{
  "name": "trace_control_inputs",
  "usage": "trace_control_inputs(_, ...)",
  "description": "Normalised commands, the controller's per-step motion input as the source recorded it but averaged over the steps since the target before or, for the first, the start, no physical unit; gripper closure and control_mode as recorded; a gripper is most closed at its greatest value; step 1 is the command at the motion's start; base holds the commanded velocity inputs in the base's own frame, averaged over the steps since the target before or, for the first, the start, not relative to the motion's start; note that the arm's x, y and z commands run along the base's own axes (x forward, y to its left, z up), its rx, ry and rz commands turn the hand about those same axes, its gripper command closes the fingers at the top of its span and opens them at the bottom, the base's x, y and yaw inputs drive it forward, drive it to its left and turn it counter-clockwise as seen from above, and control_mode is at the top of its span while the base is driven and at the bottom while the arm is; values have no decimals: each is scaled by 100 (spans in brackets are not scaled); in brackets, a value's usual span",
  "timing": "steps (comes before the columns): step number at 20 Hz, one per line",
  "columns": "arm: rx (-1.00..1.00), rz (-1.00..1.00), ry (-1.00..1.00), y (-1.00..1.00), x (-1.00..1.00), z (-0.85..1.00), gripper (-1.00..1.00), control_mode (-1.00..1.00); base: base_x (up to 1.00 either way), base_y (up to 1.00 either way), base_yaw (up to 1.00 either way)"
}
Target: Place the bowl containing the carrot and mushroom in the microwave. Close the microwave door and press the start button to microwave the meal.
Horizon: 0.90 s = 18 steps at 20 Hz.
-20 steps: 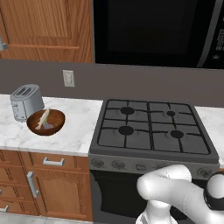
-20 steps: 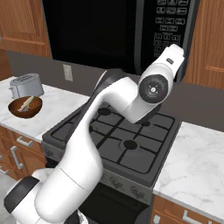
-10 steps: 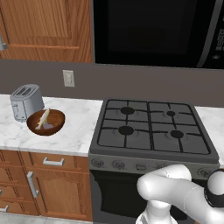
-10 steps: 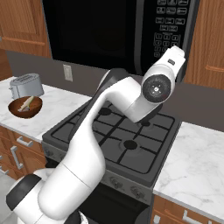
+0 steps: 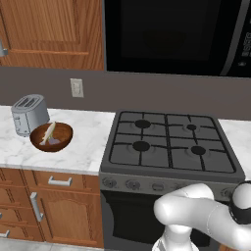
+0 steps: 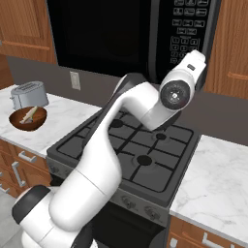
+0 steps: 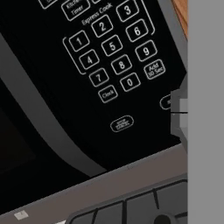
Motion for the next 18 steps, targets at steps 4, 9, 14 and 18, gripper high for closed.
trace_control_inputs(4,0,0,0,-14,18,-5,100,-100,0,0,0)
trace_control_inputs(9,0,0,0,-13,19,-2,100,-100,0,0,0)
trace_control_inputs(14,1,0,0,-12,20,-4,100,-100,0,0,0)
trace_control_inputs(18,1,0,0,-13,22,-7,100,-100,0,0,0)
